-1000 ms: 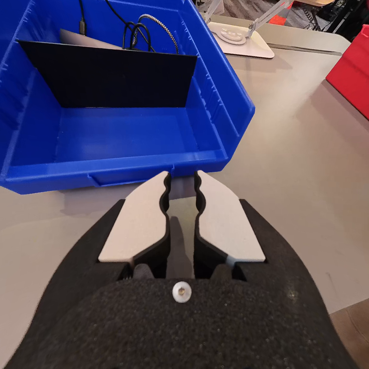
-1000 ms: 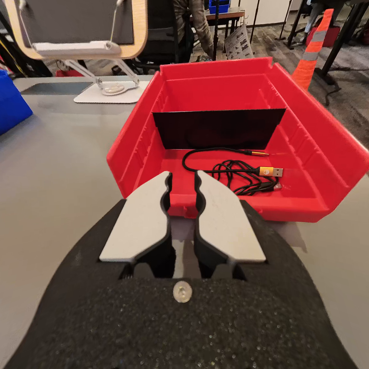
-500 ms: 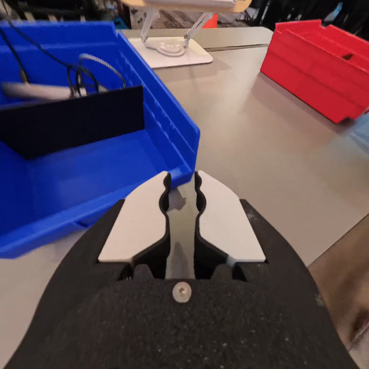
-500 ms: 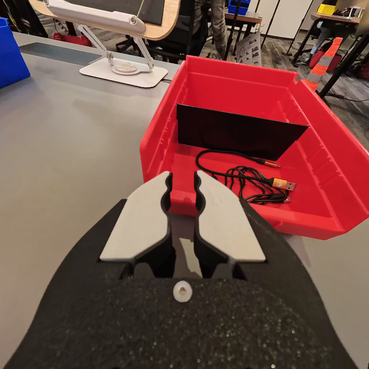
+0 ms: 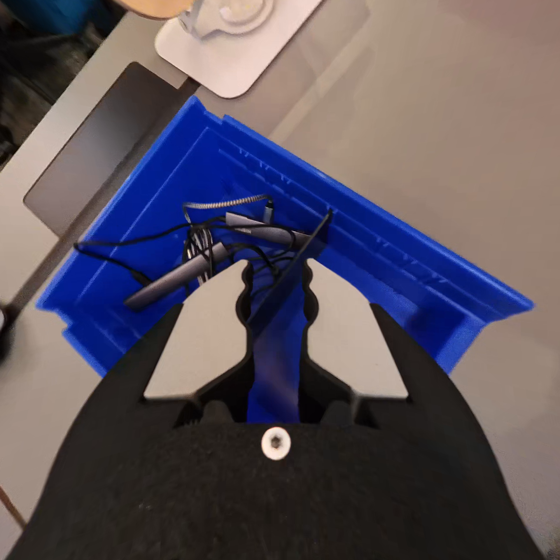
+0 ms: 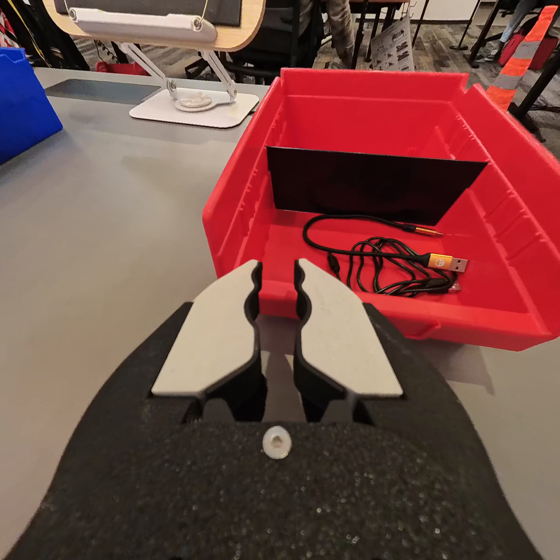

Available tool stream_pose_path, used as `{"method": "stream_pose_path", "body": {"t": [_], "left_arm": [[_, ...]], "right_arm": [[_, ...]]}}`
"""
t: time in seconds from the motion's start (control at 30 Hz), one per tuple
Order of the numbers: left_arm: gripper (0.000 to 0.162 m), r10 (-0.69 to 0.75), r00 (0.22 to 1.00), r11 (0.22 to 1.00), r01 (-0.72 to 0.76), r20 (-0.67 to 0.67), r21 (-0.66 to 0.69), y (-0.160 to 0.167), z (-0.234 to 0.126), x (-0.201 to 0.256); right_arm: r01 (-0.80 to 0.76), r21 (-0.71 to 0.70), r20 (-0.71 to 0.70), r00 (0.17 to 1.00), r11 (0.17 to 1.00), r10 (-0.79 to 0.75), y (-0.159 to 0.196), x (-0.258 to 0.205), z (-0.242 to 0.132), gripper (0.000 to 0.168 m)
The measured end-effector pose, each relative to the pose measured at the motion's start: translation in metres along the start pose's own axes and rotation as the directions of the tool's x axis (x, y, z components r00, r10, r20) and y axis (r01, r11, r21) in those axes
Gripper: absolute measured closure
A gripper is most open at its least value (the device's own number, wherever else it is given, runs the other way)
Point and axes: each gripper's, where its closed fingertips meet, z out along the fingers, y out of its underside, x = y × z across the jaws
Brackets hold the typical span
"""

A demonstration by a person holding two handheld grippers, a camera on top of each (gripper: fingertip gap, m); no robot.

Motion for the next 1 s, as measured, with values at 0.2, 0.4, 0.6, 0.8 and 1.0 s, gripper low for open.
{"method": "stream_pose_path", "body": {"t": [0.2, 0.4, 0.6, 0.8, 1.0], "left_arm": [[0.133, 0.290, 0.957, 0.951, -0.292, -0.033, -0.104, -0.023, 0.042, -0.020], [0.135, 0.386, 0.897, 0.883, -0.427, -0.215, -0.194, -0.023, 0.078, -0.020], [0.158, 0.404, 0.875, 0.827, -0.475, -0.268, -0.303, -0.003, 0.095, -0.022], [0.160, 0.300, 0.949, 0.942, -0.310, -0.094, -0.131, -0.041, 0.048, -0.055], [0.159, 0.063, 0.997, 0.967, -0.071, 0.043, 0.244, -0.107, -0.035, -0.100]], "right_arm": [[0.028, -0.034, -0.015, 0.999, 0.999, -0.028, 0.007, 0.002, 0.005, 0.151], [0.010, -0.055, -0.025, 1.000, 0.998, -0.012, 0.012, 0.008, 0.008, 0.152], [-0.014, -0.058, -0.024, 1.000, 0.998, 0.013, 0.012, 0.012, 0.010, 0.154], [-0.012, -0.051, -0.010, 1.000, 0.999, 0.012, 0.011, 0.010, 0.010, 0.154], [-0.023, -0.044, 0.016, 1.000, 0.999, 0.024, 0.009, 0.002, 0.007, 0.154]]}}
